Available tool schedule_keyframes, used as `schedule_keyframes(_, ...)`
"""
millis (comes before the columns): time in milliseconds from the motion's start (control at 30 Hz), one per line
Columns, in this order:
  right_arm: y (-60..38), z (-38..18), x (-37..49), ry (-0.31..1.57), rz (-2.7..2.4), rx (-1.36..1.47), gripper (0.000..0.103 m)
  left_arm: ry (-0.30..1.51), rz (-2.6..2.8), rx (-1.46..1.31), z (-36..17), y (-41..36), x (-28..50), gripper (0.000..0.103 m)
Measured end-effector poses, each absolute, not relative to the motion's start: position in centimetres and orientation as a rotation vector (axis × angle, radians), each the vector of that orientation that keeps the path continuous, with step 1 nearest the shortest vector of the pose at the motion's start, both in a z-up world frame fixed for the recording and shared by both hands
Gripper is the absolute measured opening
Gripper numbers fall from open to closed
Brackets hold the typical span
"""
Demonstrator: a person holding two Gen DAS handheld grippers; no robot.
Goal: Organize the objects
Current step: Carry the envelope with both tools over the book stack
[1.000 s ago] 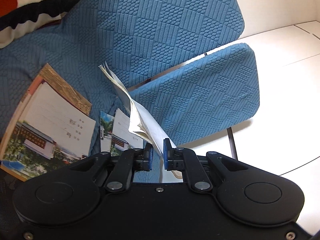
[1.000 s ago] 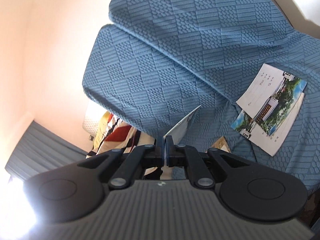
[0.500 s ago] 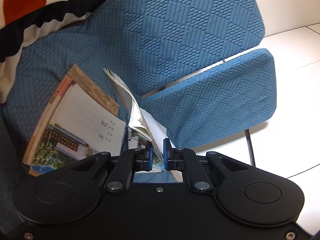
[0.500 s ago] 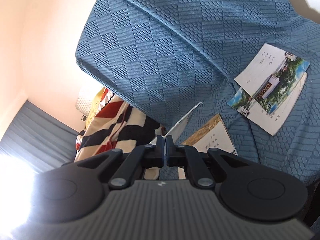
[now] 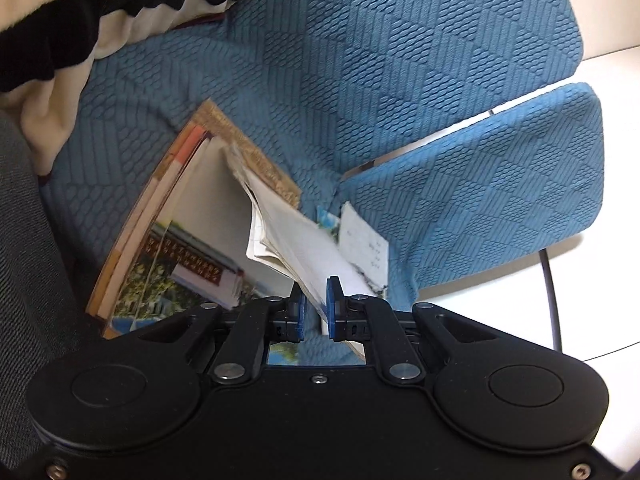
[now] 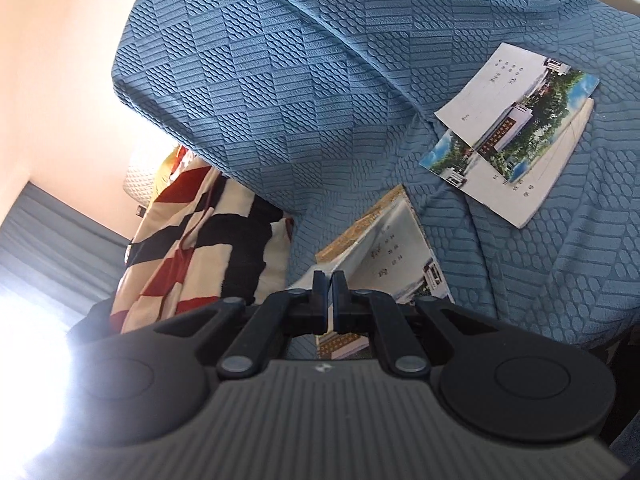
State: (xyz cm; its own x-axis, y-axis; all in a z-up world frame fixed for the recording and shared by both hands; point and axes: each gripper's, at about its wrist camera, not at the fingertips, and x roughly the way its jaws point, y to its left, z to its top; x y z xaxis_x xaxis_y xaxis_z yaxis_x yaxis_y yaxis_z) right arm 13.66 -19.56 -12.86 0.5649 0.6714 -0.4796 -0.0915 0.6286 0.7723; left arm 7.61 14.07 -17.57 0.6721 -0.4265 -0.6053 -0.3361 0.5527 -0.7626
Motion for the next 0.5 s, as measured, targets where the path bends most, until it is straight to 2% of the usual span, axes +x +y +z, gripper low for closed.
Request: schedule_keyframes(500,-19.2,-16.9,13.7,1.04,0.463,0.709,0.005,0.987,0.032,-0.957,-20.7,14.8,7.0,0.006)
